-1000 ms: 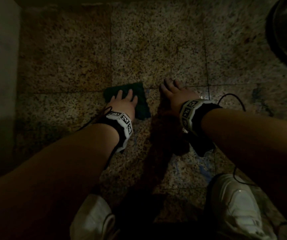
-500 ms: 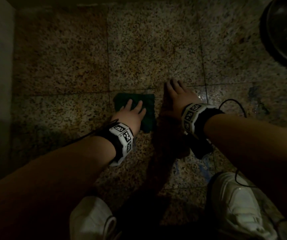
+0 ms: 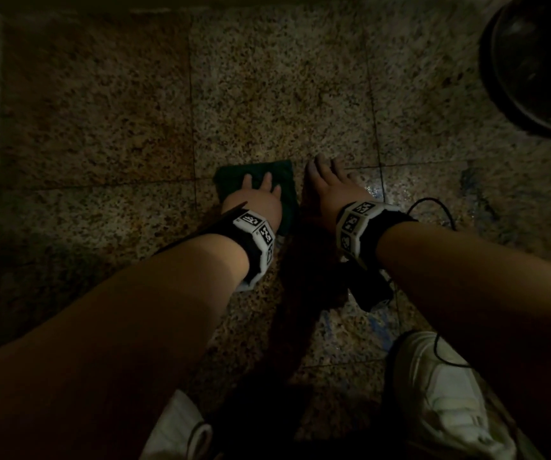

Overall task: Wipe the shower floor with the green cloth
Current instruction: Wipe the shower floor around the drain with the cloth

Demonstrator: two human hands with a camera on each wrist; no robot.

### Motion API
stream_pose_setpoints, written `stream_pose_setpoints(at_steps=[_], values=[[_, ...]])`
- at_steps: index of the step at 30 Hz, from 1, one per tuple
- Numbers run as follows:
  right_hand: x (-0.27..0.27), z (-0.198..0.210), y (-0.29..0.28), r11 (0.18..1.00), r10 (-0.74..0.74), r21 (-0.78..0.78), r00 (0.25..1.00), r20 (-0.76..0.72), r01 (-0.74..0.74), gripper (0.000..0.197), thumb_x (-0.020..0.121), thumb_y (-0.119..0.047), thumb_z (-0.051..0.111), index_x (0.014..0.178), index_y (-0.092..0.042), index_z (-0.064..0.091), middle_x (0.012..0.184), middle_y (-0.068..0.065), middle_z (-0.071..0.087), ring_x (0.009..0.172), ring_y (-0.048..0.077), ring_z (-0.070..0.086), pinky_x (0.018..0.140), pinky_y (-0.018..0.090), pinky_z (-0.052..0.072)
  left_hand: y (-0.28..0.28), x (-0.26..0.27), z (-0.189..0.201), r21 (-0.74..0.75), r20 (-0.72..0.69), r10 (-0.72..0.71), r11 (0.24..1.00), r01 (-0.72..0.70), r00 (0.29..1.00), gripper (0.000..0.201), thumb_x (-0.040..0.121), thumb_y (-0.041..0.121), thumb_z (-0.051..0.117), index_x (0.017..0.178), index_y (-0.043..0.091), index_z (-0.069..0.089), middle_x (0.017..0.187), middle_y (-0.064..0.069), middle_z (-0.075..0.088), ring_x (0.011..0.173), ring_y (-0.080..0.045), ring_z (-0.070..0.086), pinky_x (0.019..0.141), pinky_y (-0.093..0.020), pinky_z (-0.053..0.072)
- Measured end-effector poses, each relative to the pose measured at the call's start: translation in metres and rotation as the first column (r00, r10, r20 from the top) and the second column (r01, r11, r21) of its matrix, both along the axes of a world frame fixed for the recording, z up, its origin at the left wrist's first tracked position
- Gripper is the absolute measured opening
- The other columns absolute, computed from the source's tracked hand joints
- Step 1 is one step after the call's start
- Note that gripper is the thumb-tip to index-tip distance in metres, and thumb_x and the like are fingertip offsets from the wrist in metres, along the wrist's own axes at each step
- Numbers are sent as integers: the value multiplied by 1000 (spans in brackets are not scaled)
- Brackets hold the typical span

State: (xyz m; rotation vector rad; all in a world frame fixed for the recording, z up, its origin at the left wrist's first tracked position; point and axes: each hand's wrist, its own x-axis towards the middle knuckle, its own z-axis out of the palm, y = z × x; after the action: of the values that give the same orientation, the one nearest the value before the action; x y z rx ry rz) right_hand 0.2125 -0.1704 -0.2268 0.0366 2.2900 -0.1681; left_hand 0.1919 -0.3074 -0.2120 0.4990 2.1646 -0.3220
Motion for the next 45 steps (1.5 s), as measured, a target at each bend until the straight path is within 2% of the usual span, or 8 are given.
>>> stream_pose_setpoints(at_steps=[10,15,21,24,28,30,33,45], values=[[2,6,22,993,108,-35,993,-39,-110,96,88,-56,54,151,-25,-11,156,-7,-22,146,17,-11,118,42,16,-19,38,7,11,7,-135,991,135,991,68,97,-5,25,151,20,-8,156,1,-20,145,-30,-9,102,-48,37],[3,-2,20,996,72,-46,996,-43,-74,92,88,-62,48,151,-27,-10,156,-9,-22,146,17,-13,117,51,16,-4,30,10,-29,14,-147,989,148,989,65,99,3,29,151,18,-8,157,-2,-19,145,-32,-7,105,-46,35],[-1,-2,24,995,55,-75,997,-52,-59,79,96,-41,46,152,-23,-6,158,-6,-18,146,19,-10,117,50,14,29,1,9,7,7,-90,996,90,996,70,100,14,39,151,21,-8,157,1,-18,145,-31,-5,106,-45,34],[-4,4,23,994,9,-110,997,-72,-17,68,100,-31,41,152,-20,0,159,-2,-12,147,21,1,118,39,15,14,-5,6,89,68,-85,993,78,994,64,102,23,37,152,21,-3,157,1,-17,145,-28,-4,114,-45,25],[0,10,11,975,-187,-173,940,-284,142,70,98,-31,45,152,-27,-1,157,-3,-20,146,23,7,113,42,28,-46,-9,10,343,-72,112,936,-81,991,54,102,29,33,151,16,13,159,-1,1,146,-20,5,116,-30,11],[0,11,-5,984,-64,-176,925,-375,-3,69,98,-32,44,152,-25,2,158,1,-17,147,24,-3,117,42,21,-77,-15,7,304,-133,230,935,-181,964,56,102,27,33,152,17,10,159,-5,2,145,-28,3,116,-32,8],[-3,9,-30,956,217,-129,932,-290,-263,63,100,-38,37,152,-27,4,159,2,-10,146,24,-7,116,42,12,-104,-23,-3,121,-168,290,955,-272,942,68,100,36,38,152,23,-3,159,-6,-7,144,-37,-2,117,-42,10],[40,-2,-20,969,240,-31,962,-132,-246,56,103,-38,26,152,-29,0,158,2,-18,145,24,-14,117,39,-3,-76,-18,-10,124,-176,270,960,-251,947,72,98,47,37,150,32,-9,153,-1,-31,143,-33,-14,115,-52,8]])
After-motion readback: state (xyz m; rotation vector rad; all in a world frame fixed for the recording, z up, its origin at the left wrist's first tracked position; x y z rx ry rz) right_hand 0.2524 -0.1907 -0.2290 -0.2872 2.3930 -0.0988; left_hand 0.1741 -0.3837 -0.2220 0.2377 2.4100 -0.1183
